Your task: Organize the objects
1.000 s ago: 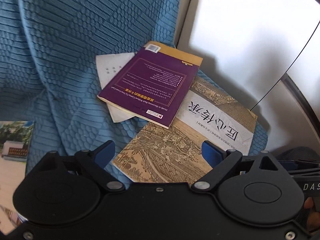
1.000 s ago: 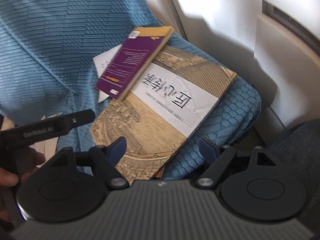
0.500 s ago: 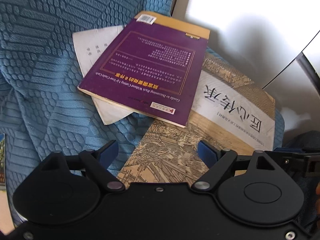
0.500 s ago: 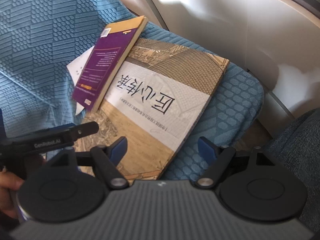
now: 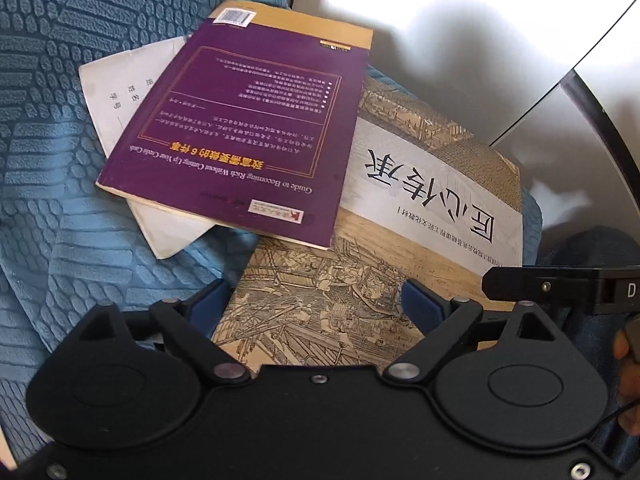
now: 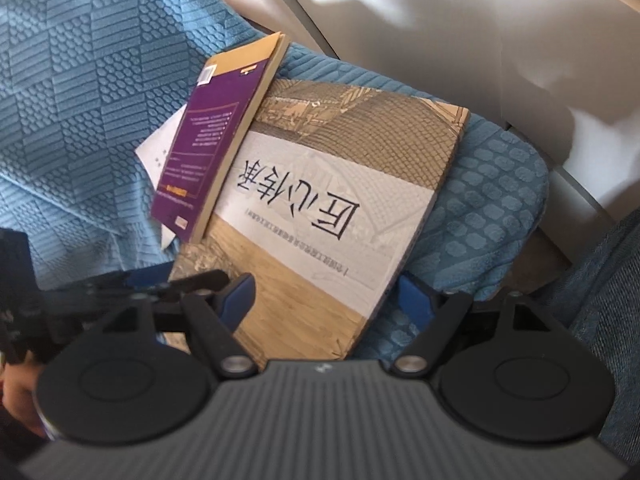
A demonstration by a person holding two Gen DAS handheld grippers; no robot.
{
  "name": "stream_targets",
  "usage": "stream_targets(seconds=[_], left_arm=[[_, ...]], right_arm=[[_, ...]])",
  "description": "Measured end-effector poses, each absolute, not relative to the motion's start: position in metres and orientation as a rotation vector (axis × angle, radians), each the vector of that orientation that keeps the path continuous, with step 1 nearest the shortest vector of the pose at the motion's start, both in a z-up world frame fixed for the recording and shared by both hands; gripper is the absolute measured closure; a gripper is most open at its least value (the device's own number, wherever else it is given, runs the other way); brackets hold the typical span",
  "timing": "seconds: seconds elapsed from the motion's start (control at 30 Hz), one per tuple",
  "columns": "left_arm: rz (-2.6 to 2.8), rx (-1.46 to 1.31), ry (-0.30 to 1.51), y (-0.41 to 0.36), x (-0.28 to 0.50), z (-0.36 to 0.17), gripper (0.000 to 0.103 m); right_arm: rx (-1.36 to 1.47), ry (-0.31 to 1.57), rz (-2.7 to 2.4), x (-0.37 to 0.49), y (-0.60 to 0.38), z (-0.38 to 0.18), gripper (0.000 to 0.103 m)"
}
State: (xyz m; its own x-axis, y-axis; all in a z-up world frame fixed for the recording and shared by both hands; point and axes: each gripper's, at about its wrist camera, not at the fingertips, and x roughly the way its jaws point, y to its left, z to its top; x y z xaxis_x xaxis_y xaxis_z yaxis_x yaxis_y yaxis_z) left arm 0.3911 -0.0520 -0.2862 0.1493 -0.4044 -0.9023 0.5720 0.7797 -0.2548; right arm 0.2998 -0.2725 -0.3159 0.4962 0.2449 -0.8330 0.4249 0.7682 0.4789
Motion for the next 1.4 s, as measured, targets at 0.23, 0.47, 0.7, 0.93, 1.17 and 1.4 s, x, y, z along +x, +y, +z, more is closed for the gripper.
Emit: stream_targets(seconds=[0.23,0.47,0.7,0.93,1.17,1.4], left_arm=[[-0.710,0.100,1.281,-0.047,0.397,-0.281,0.019],[-0.778,-0.045,1.362,-0.033,0.398,-0.276,0.028],[-0.764,-0.057,1.360,-0.034,0.388,-0.272,0.035],[-0.735,-0.074,1.361,-0.026,0.392,-0.272,0.052],[-0.724,-0.054,1.362,-0.025,0.392,-0.272,0.059],[-0.709,-0.097,1.370,-0.019,0.391,-0.274,0.055]], right_arm=[[0.796,1.045,-0.123,0.295,-0.281,-0.318,0.025],[0.861,0.946,-0.125,0.285,-0.299,-0.309,0.027],[0.967,0.956,-0.103,0.279,-0.309,-0.315,0.038],[0.890,1.041,-0.089,0.280,-0.302,-0.323,0.058],[0.831,1.005,-0.095,0.273,-0.305,-0.310,0.083],[0.831,0.959,-0.036,0.271,-0.315,-0.292,0.091]])
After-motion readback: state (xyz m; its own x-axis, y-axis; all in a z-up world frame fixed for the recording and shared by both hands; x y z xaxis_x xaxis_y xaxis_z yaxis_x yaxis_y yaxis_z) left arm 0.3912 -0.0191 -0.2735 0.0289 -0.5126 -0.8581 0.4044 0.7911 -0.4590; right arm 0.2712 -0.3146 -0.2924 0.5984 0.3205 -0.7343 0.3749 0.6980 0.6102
